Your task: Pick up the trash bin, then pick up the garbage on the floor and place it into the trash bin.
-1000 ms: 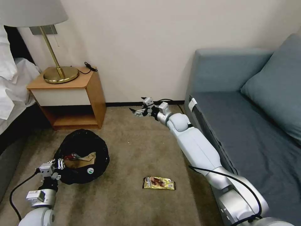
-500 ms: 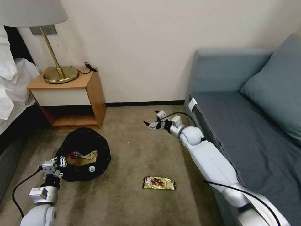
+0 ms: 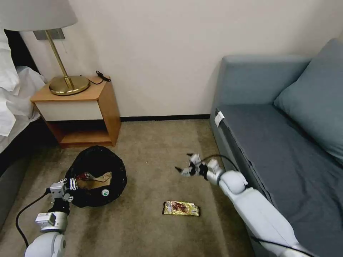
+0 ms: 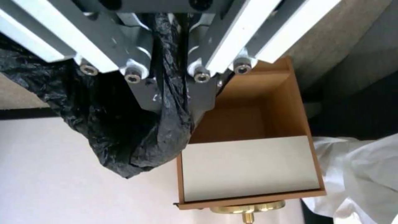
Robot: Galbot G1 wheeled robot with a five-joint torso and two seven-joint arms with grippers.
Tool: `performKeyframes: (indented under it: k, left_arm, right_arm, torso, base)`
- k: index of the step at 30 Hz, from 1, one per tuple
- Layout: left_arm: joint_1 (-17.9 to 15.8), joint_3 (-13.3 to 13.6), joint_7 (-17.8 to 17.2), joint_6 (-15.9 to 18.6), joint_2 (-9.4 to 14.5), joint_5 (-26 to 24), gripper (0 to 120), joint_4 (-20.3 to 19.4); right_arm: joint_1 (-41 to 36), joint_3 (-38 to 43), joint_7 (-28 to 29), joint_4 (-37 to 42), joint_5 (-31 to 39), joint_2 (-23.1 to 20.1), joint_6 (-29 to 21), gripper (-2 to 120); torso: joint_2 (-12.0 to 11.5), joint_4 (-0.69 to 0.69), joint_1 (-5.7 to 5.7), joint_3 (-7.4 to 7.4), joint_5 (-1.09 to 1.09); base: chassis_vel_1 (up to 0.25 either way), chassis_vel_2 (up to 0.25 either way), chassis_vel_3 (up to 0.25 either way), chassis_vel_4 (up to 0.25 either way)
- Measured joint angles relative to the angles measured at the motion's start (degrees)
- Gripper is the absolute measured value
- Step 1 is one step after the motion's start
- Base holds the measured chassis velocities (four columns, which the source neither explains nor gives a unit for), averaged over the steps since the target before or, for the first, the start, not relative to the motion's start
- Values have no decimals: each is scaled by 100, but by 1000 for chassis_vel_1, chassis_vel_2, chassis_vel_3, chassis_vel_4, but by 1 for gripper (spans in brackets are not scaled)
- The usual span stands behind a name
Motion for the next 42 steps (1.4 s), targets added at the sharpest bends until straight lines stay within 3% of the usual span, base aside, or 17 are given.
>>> performKeyframes:
  k: [9, 21, 42]
  left_arm:
    - [30, 1, -7, -7, 4, -27, 5, -13]
    - [90, 13, -4, -94, -30, -37, 5, 17]
    - [257, 44, 7, -177, -80, -113, 5, -27]
  right_arm:
    - [-622, 14, -25, 109, -255, 155, 76, 100]
    - [-878, -34, -82, 25, -430, 354, 114, 100]
    - [-910, 193, -148, -1257, -1051, 964, 538, 100]
  torso:
    - [0, 0, 0, 0, -1]
    - [1, 0, 0, 0, -2]
    - [0, 0, 0, 0, -2]
  base:
    - [0, 0, 0, 0]
    - [0, 0, 0, 0]
    - [0, 0, 0, 0]
